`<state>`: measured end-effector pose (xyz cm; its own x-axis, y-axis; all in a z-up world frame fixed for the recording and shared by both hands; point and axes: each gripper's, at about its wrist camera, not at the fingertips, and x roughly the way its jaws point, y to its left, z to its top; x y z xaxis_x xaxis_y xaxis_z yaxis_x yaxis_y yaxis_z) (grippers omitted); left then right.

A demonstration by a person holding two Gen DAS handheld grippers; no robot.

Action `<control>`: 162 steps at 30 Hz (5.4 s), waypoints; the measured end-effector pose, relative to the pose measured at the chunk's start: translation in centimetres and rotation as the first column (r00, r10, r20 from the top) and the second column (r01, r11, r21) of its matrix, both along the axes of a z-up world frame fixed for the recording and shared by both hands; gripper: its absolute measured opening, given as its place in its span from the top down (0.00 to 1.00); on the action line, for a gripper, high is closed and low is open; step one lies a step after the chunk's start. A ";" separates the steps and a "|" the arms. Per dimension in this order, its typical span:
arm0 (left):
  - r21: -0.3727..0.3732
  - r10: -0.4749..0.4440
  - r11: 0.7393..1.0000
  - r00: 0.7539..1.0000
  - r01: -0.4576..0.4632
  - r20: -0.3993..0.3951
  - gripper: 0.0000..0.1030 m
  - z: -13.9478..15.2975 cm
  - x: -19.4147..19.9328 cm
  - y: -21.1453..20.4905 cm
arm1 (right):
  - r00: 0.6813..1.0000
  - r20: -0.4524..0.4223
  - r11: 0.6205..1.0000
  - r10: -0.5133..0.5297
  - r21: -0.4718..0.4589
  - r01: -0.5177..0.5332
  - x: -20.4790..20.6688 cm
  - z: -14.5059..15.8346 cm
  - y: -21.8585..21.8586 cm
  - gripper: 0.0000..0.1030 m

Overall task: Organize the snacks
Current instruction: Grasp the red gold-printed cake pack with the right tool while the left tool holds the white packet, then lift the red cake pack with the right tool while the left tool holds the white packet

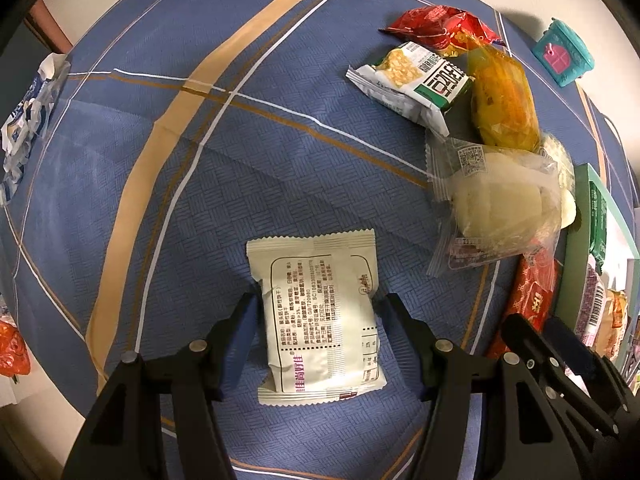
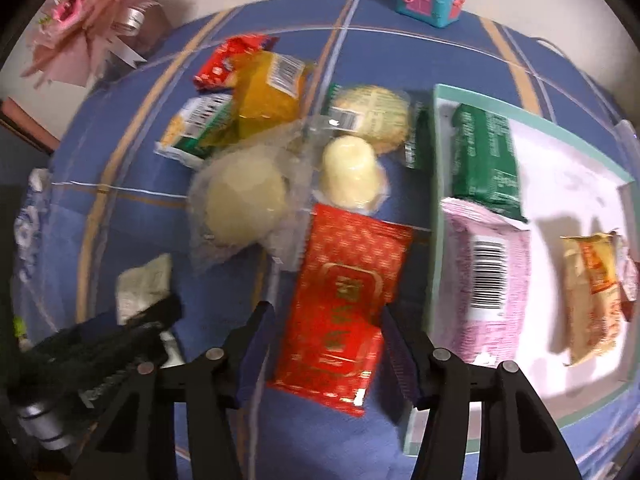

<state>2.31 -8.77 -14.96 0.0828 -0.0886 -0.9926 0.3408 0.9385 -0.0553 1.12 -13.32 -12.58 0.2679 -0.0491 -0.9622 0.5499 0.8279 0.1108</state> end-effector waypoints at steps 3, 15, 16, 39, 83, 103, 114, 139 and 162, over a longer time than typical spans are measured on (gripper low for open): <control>0.004 -0.003 1.000 1.000 0.003 0.001 0.37 0.0 0.0 -0.1 | 1.000 -0.001 1.000 -0.009 0.009 0.009 0.1 -0.3 -0.2 0.43; 0.024 -0.011 1.000 1.000 0.011 0.017 0.37 -0.3 0.1 -0.3 | 1.000 -0.006 0.999 -0.005 0.044 0.005 0.7 -1.5 0.4 0.42; 0.024 -0.011 1.000 1.000 0.010 0.018 0.37 -0.3 0.1 -0.3 | 1.000 -0.005 0.999 -0.003 0.039 0.004 0.7 -1.5 0.5 0.42; 0.018 -0.027 0.999 0.999 0.026 0.031 0.35 -0.7 0.0 0.8 | 0.997 0.020 0.995 -0.080 0.056 0.079 1.0 -1.3 -0.2 0.39; -0.116 0.000 0.993 0.991 0.016 0.134 0.48 5.8 0.6 1.9 | 0.999 0.034 0.999 -0.027 0.046 0.026 -0.9 1.9 1.8 0.55; -0.097 -0.012 0.995 0.996 0.020 0.084 0.48 4.7 1.5 1.6 | 1.000 -0.008 0.998 -0.011 0.054 0.012 0.4 -0.2 2.7 0.41; -0.095 -0.010 0.995 0.997 0.018 0.082 0.48 4.5 1.5 1.5 | 0.997 -0.063 0.998 0.040 -0.039 -0.043 1.6 -1.0 5.0 0.53; -0.129 -0.004 0.991 0.992 0.020 0.126 0.48 6.2 1.7 0.8 | 0.997 0.067 0.998 -0.035 0.047 0.032 -1.9 5.2 1.4 0.54; -0.130 -0.018 0.991 0.993 0.033 0.115 0.48 6.3 1.0 1.6 | 0.999 0.027 0.995 -0.024 0.102 0.021 -2.4 3.7 1.6 0.60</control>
<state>3.32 -7.14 -8.63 0.1903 -0.2210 -0.9565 0.3760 0.9164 -0.1370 -1.24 -11.68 -8.90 0.2950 0.0425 -0.9546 0.5638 0.7988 0.2098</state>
